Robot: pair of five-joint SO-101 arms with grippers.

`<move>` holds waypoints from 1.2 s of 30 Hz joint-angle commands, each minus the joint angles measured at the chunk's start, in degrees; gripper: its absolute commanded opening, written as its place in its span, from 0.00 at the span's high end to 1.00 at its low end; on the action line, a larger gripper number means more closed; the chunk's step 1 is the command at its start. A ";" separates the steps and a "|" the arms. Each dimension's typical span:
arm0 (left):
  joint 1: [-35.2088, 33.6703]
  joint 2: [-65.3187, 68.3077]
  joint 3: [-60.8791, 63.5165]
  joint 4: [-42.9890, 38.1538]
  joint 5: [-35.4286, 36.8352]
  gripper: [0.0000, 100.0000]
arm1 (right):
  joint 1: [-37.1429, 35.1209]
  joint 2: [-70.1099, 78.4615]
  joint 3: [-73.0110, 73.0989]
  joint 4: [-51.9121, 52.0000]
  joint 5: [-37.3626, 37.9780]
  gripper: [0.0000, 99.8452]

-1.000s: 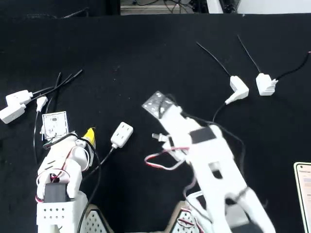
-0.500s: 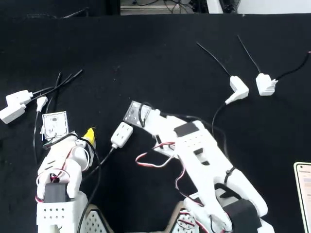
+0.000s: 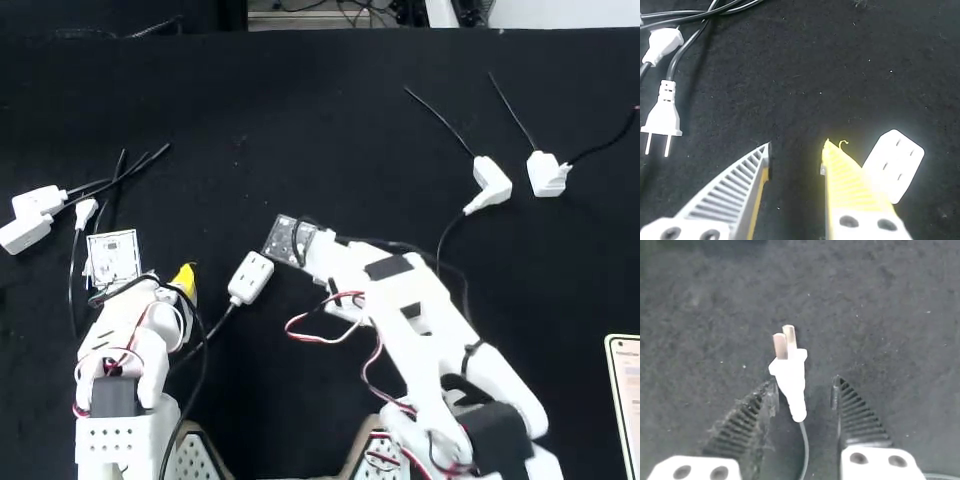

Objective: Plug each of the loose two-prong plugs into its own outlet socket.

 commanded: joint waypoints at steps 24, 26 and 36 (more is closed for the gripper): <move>-0.13 -0.26 -3.12 0.00 0.79 0.82 | -2.99 -9.71 -7.78 8.70 -12.66 0.99; -0.13 -0.26 -3.12 -0.35 0.97 0.82 | -9.32 -13.05 -6.46 7.74 -16.97 0.99; -0.13 -0.35 -5.67 -0.35 1.32 0.82 | -24.97 -7.52 -5.76 -7.12 -32.88 0.99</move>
